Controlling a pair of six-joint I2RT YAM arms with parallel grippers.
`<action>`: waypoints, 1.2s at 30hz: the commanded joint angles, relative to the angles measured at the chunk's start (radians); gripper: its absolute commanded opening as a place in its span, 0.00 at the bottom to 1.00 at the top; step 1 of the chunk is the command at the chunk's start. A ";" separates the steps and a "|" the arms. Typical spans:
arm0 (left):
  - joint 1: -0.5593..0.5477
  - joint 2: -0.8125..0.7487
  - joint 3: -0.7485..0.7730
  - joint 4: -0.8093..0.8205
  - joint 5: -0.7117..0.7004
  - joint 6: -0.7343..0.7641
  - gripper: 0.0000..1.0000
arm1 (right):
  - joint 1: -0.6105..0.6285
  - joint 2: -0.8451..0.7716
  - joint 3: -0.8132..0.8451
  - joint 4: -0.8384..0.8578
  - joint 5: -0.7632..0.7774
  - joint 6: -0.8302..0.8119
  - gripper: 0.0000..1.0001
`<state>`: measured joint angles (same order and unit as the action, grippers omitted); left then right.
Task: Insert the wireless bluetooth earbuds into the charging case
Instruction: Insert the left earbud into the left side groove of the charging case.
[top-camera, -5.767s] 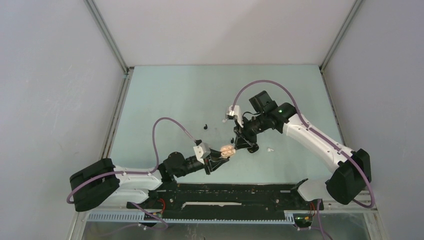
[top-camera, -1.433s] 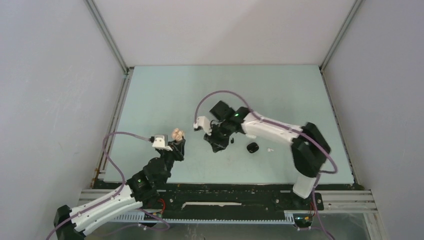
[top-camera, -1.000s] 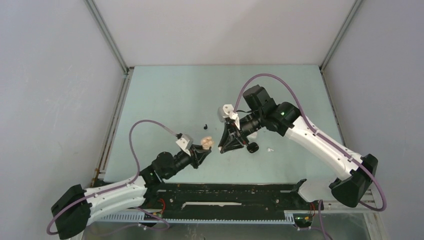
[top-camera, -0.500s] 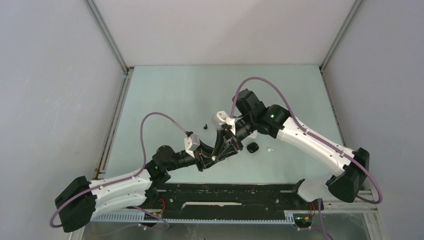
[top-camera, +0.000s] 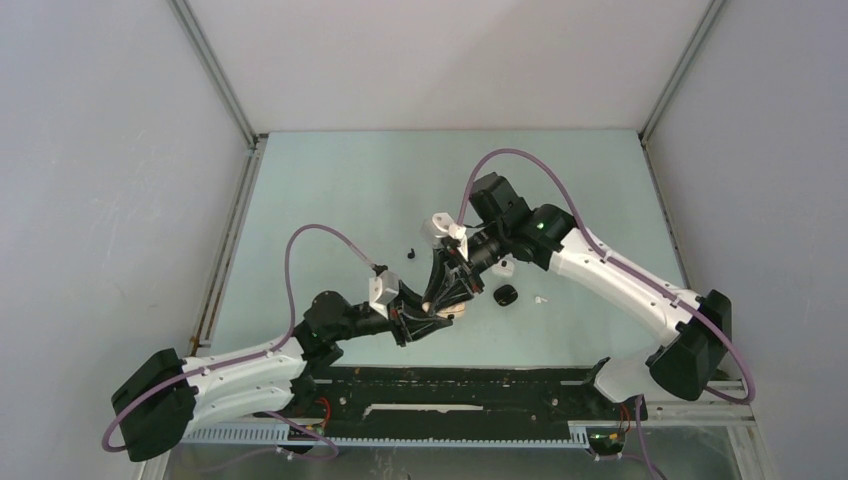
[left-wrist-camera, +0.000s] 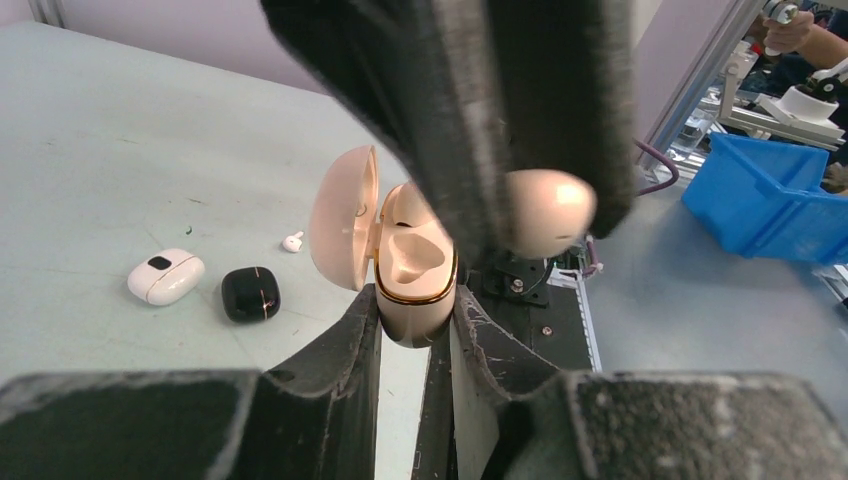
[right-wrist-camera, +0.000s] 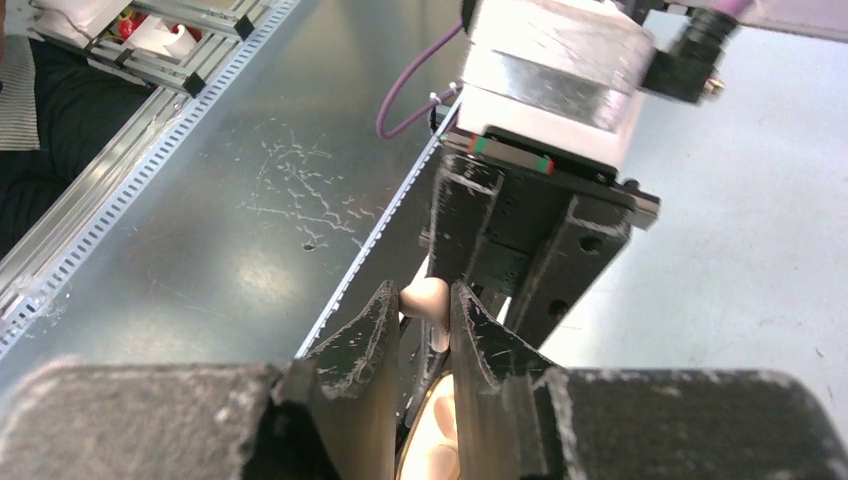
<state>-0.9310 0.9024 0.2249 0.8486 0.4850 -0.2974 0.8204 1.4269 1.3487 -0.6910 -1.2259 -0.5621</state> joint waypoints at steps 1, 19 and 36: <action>-0.002 -0.016 0.023 0.059 0.025 -0.008 0.00 | -0.030 0.024 0.003 0.026 -0.045 0.016 0.02; -0.002 -0.047 0.013 0.061 0.010 -0.006 0.00 | -0.059 0.034 -0.022 -0.007 -0.068 -0.021 0.03; -0.002 -0.064 -0.001 0.061 -0.020 -0.002 0.00 | -0.060 0.051 -0.021 -0.033 -0.092 -0.049 0.03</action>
<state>-0.9321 0.8619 0.2245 0.8429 0.4816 -0.2977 0.7624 1.4704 1.3228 -0.6956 -1.2869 -0.5930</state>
